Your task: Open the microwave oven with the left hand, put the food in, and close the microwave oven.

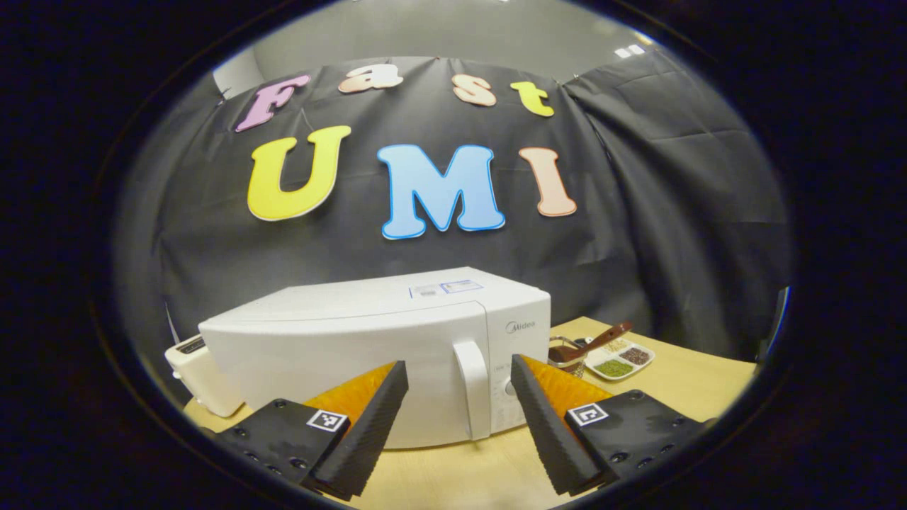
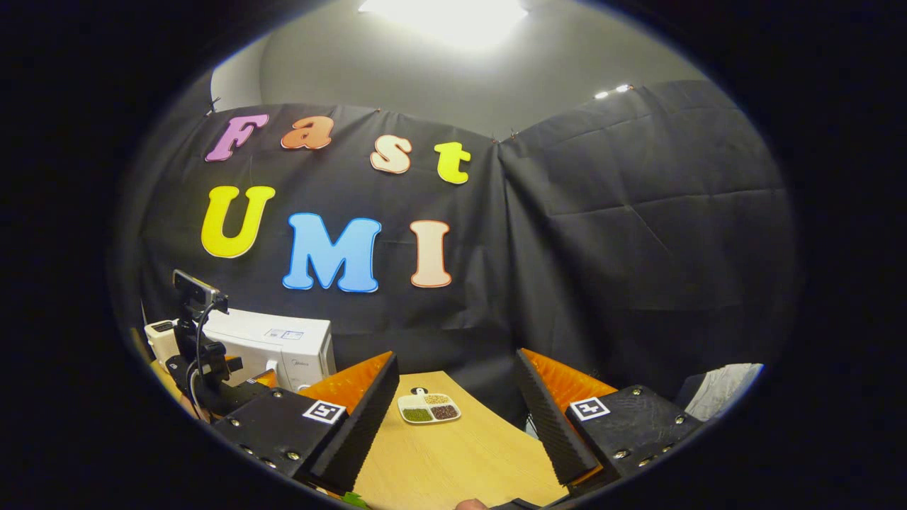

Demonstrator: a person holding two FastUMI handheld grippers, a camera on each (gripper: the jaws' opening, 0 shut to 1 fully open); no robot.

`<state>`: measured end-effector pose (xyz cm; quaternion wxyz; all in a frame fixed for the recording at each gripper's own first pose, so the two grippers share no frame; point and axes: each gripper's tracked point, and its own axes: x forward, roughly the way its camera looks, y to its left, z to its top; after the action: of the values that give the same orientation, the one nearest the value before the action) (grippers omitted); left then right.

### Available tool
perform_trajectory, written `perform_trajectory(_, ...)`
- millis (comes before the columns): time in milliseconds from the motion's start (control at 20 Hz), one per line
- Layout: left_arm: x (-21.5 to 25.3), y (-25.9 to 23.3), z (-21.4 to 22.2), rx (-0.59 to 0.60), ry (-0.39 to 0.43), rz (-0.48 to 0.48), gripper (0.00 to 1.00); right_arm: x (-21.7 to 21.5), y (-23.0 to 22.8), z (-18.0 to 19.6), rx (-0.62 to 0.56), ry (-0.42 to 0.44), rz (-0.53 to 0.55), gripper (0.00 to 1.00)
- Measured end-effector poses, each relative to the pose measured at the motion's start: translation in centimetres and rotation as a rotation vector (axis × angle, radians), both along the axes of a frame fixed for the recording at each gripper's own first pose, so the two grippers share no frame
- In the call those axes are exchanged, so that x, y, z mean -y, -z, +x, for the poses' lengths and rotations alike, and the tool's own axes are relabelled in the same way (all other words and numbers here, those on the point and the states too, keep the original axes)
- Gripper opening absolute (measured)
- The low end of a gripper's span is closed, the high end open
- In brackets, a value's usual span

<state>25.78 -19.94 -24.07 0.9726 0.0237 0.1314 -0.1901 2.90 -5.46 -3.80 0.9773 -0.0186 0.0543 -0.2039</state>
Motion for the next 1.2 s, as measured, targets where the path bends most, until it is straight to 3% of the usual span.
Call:
perform_trajectory(300,1.8,3.9,1.6,-0.059,0.028,0.016,0.93,-0.3,1.1,-1.2,-0.045,0.055,-0.01,0.99)
perform_trajectory(450,3.1,4.7,2.0,-0.076,0.048,0.007,0.74,-0.4,1.8,-2.0,-0.069,0.072,-0.008,0.99)
perform_trajectory(500,3.4,4.9,1.9,-0.078,0.052,0.018,0.75,-0.5,1.8,-2.4,-0.072,0.076,-0.01,0.99)
perform_trajectory(550,3.8,5.0,2.1,-0.077,0.055,0.025,0.67,-0.5,2.0,-2.6,-0.079,0.077,-0.012,0.99)
perform_trajectory(600,3.7,4.8,2.5,-0.066,0.042,0.031,0.65,-0.4,2.2,-2.9,-0.086,0.08,-0.018,0.99)
perform_trajectory(650,3.8,4.9,2.6,-0.062,0.037,0.032,0.51,-0.3,2.3,-3.1,-0.092,0.081,-0.023,0.99)
perform_trajectory(700,3.5,5.0,3.0,-0.06,0.015,0.044,0.53,-0.2,2.3,-3.4,-0.097,0.082,-0.024,0.99)
perform_trajectory(750,3.1,5.0,2.7,-0.066,0.008,0.045,0.43,0.0,2.3,-3.5,-0.1,0.081,-0.022,0.99)
perform_trajectory(850,3.2,5.0,2.8,-0.074,0.003,0.023,0.34,0.3,2.0,-3.7,-0.093,0.081,-0.024,0.99)
perform_trajectory(1150,3.2,4.9,2.6,-0.093,-0.014,0.047,0.14,-0.4,1.5,-2.4,-0.074,0.012,-0.007,0.99)
perform_trajectory(1200,3.3,4.9,2.5,-0.101,-0.012,0.048,0.15,-0.5,1.6,-2.0,-0.072,-0.006,-0.015,0.99)
